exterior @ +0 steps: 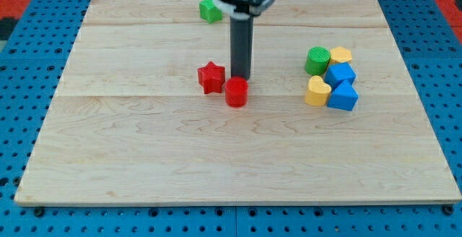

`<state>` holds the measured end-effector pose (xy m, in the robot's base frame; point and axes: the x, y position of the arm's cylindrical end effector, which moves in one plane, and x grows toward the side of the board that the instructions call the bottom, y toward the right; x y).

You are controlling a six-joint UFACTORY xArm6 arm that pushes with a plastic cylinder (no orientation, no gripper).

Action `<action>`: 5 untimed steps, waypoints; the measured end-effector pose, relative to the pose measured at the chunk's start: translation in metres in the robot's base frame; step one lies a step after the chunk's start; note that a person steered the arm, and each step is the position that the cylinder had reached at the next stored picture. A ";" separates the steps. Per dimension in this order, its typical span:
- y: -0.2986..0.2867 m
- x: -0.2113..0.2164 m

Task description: Slide the red circle to the bottom of the board

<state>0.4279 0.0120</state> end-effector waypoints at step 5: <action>0.011 0.112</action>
